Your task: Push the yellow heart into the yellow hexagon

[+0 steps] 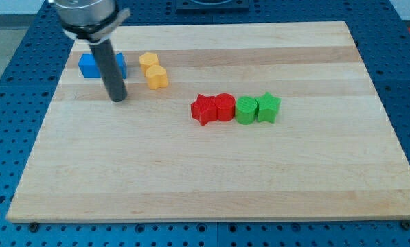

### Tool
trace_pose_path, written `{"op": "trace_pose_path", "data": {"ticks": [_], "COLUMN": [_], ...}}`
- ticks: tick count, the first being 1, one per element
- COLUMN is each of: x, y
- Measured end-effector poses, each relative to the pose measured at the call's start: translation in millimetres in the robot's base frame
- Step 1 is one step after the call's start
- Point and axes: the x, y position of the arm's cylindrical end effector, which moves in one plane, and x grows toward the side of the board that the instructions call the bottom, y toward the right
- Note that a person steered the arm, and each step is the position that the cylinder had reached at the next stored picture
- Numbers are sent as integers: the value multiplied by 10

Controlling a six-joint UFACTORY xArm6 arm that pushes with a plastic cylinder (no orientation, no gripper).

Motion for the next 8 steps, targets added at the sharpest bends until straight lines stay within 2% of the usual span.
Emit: {"op": "trace_pose_path", "data": {"ticks": [2,8], "x": [-430,-274], "y": [-46,784]}}
